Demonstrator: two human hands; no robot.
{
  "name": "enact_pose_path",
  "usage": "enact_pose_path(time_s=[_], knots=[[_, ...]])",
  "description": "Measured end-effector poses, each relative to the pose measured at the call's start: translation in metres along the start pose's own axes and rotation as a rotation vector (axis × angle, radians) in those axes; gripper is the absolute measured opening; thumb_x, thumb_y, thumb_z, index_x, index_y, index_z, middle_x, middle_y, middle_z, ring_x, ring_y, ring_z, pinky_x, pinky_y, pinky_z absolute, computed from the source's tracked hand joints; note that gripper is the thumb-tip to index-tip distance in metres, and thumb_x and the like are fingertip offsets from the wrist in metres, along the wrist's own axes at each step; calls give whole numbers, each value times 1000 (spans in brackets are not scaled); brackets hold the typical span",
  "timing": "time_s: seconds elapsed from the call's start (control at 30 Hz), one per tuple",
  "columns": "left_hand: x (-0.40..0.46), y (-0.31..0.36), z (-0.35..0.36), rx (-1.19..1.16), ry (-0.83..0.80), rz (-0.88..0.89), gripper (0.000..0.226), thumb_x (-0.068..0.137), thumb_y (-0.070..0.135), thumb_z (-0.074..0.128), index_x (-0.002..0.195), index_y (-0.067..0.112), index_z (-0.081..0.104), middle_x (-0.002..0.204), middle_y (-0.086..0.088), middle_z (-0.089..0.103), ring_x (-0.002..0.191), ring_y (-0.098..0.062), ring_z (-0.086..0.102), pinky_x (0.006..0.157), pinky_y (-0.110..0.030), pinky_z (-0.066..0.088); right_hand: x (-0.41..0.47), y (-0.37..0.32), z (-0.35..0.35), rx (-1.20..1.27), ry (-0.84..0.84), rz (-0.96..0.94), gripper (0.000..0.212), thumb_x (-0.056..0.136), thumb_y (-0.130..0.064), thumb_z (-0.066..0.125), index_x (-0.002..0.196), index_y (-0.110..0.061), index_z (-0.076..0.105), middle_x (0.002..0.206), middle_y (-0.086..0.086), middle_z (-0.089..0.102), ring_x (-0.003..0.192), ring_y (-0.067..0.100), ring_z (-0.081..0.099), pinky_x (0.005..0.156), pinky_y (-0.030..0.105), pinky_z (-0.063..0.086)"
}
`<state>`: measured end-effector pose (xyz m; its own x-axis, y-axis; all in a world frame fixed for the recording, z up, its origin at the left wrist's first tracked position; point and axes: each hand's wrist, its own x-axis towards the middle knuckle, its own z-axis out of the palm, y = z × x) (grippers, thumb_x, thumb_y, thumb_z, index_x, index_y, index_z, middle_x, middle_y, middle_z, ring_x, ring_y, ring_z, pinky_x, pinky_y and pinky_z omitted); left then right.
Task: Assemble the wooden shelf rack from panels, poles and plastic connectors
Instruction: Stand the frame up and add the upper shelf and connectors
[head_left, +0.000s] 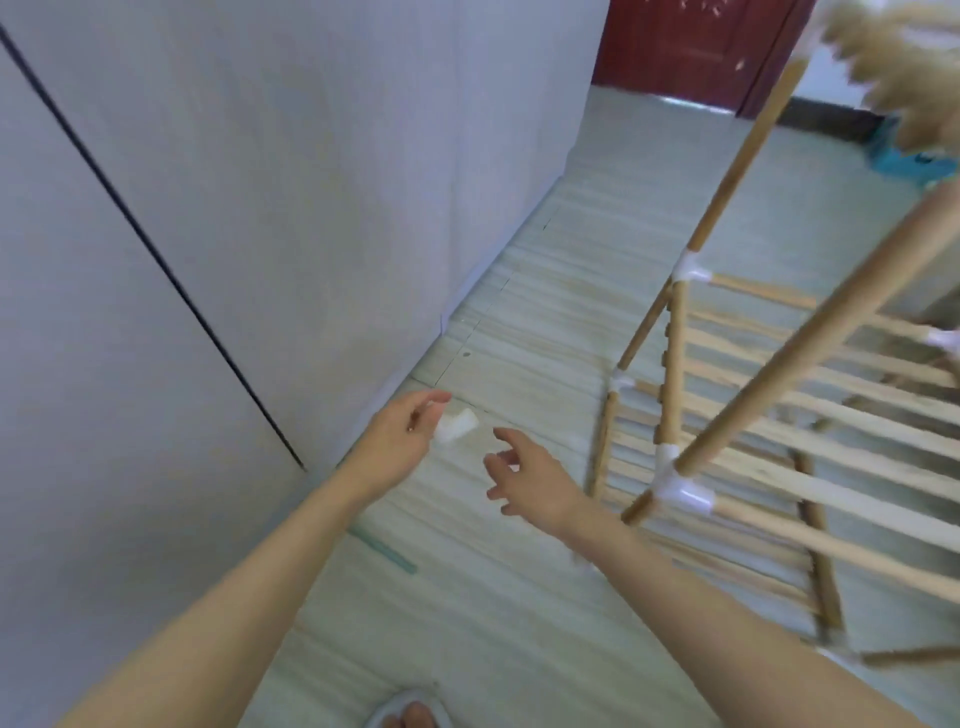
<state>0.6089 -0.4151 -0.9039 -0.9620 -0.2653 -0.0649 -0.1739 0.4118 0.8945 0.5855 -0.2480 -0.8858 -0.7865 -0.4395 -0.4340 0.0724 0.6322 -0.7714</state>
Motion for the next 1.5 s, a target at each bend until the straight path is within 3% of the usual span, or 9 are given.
enact_pose_path(time_s=[0.1, 0.27, 0.4, 0.57, 0.97, 1.13, 1.27, 1.4, 1.5], knots=[[-25, 71, -12, -68, -42, 141, 25, 98, 15, 44, 119, 20, 58, 97, 7, 57, 83, -9, 56, 66, -14, 52, -55, -42, -32, 55, 114, -150, 43, 98, -22, 43, 139, -16, 35, 106, 0, 53, 85, 24, 66, 80, 39, 54], [-57, 183, -24, -88, -56, 322, 16, 97, 16, 47, 98, 20, 62, 83, 7, 61, 66, -2, 58, 61, -18, 51, -133, -88, -84, -135, 343, -382, 27, 95, -19, 48, 118, -6, 51, 102, 7, 65, 90, 30, 66, 84, 47, 49], [-82, 250, -25, -164, -55, 422, 20, 97, 18, 48, 86, 22, 64, 69, 6, 63, 53, 0, 55, 51, -16, 45, -180, -103, -121, -57, 497, -561, 15, 92, -16, 51, 105, -11, 56, 79, -8, 61, 64, 8, 66, 94, 47, 47], [-93, 306, -9, -288, -24, 422, 13, 94, 23, 53, 86, 20, 62, 55, 9, 56, 46, -4, 47, 44, -15, 37, -218, -107, -155, 213, 631, -683, 19, 89, -12, 59, 106, -19, 57, 79, -11, 60, 60, 7, 61, 53, 26, 50], [-85, 333, 18, -411, -190, 330, 29, 90, 45, 54, 86, 18, 63, 62, 8, 56, 58, -8, 46, 51, -20, 36, -228, -100, -201, 251, 609, -753, 20, 85, -8, 65, 89, -24, 54, 82, -4, 58, 68, 10, 54, 59, 12, 40], [-86, 336, 16, -308, -291, 376, 52, 66, 60, 61, 112, 35, 62, 99, 10, 64, 83, -7, 56, 67, -22, 43, -225, -96, -211, 263, 644, -751, 21, 83, -11, 68, 85, -25, 53, 79, 3, 54, 63, 15, 54, 56, 15, 43], [-83, 334, 19, -360, -244, 375, 49, 62, 53, 67, 108, 36, 63, 108, 9, 68, 95, -9, 61, 79, -27, 47, -221, -97, -212, 218, 671, -727, 20, 82, -13, 70, 86, -26, 55, 74, 2, 57, 63, 19, 57, 62, 26, 51], [-80, 326, 19, -383, -174, 360, 41, 67, 53, 64, 103, 35, 68, 100, 12, 71, 92, -6, 62, 77, -26, 47, -218, -94, -216, -103, 798, -755, 22, 84, -14, 68, 98, -28, 59, 83, -4, 59, 70, 10, 56, 67, 18, 48], [-73, 320, 19, -455, -120, 283, 39, 75, 54, 62, 101, 27, 70, 99, 7, 72, 96, -11, 63, 75, -26, 47, -214, -88, -223, -469, 902, -677, 32, 88, -17, 61, 120, -20, 58, 102, -4, 57, 93, 12, 55, 84, 30, 45]])
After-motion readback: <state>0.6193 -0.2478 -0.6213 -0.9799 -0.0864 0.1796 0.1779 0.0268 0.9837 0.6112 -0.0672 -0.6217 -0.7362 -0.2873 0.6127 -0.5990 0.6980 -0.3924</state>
